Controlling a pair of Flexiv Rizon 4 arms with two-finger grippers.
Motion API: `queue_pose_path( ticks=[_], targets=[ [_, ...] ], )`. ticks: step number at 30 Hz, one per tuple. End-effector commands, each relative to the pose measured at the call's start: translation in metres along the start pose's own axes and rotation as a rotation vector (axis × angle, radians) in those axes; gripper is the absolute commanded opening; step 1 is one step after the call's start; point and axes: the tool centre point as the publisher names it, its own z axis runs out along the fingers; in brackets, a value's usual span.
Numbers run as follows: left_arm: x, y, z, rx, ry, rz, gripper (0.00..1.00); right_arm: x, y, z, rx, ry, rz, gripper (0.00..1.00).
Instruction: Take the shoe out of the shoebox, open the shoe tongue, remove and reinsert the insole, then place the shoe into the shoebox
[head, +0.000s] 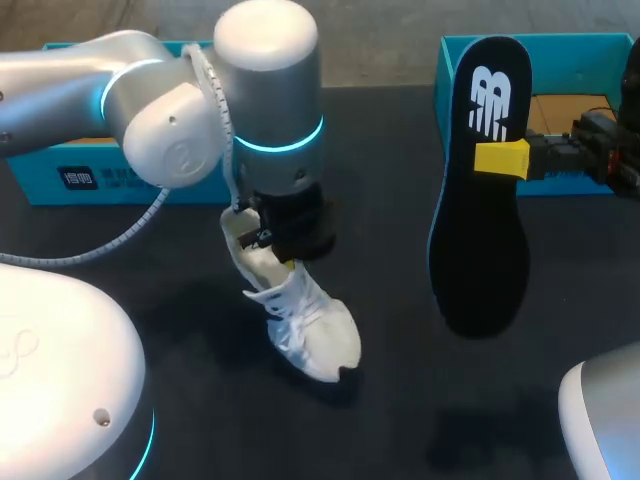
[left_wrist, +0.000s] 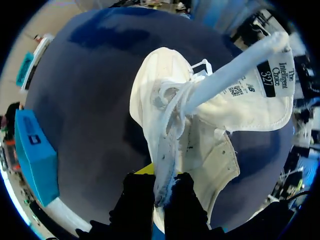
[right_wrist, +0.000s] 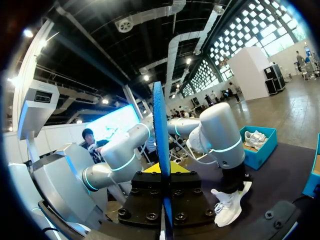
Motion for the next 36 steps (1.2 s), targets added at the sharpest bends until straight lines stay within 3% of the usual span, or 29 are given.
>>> queue_pose_path(
  ticks=[1, 9, 25, 36],
  targets=[
    [-0.003, -0.004, -0.002, -0.055, 0.037, 0.386, 0.00, 0.000, 0.003, 0.004, 0.003, -0.002, 0.002, 0.00],
    [-0.003, -0.018, 0.002, -0.035, 0.068, 0.469, 0.00, 0.000, 0.003, 0.004, 0.003, -0.002, 0.002, 0.00],
    [0.000, -0.067, 0.008, 0.049, 0.095, 0.505, 0.00, 0.000, 0.003, 0.004, 0.003, -0.002, 0.002, 0.00],
    [0.007, -0.092, 0.024, 0.070, 0.136, 0.513, 0.00, 0.000, 0.003, 0.004, 0.003, -0.002, 0.002, 0.00]
  ],
)
